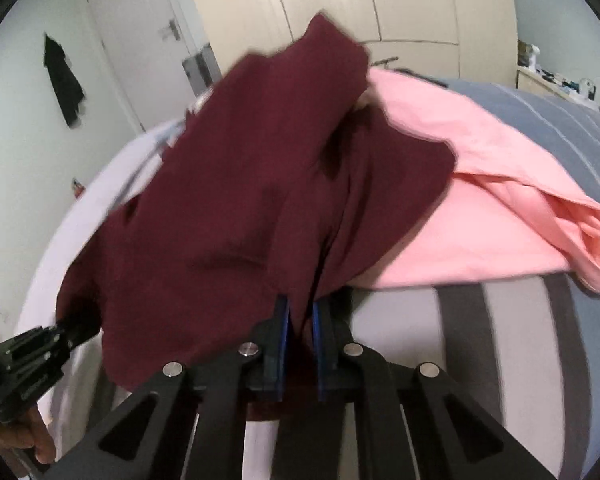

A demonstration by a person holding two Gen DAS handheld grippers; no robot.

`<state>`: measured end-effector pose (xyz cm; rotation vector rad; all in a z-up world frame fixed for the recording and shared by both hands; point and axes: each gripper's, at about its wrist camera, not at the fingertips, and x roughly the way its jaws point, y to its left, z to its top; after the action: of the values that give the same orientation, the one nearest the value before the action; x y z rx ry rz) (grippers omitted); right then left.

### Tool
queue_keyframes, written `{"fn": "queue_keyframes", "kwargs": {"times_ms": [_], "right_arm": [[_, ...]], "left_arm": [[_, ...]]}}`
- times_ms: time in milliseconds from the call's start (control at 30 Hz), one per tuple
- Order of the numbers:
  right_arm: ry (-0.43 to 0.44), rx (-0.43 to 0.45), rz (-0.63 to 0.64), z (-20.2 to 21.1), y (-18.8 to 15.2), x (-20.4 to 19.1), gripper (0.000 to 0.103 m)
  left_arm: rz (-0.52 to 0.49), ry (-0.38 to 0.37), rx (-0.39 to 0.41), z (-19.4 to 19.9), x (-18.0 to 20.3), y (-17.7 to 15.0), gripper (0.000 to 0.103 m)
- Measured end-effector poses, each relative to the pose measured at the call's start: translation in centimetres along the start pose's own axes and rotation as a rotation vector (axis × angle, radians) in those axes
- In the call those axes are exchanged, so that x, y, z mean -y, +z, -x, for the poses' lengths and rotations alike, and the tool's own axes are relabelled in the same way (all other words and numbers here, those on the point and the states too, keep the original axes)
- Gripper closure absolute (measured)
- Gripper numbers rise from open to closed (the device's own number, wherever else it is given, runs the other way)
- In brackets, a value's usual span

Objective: Fold clothes
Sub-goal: 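Reach both grippers to the maroon garment and grasp its edges, then pull the maroon garment apart with both grippers to spread it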

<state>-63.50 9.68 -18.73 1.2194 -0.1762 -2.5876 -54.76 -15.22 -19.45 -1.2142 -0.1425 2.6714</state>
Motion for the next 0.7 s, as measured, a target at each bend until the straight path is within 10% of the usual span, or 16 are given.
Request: {"fn": "queue_keyframes", "kwargs": {"times_ms": [367,700], "right_arm": [[0.081,-0.078,0.085,21.4,-13.5,3.6,0.094],[-0.031,-0.354,0.114,30.9,-30.9,5.9,0.093]], "left_arm": [[0.014,-0.153,-0.123,22.3,8.8,-17.3,0.097],[0.211,-0.063,-0.414,29.3,11.8,-33.9,0.099]]}}
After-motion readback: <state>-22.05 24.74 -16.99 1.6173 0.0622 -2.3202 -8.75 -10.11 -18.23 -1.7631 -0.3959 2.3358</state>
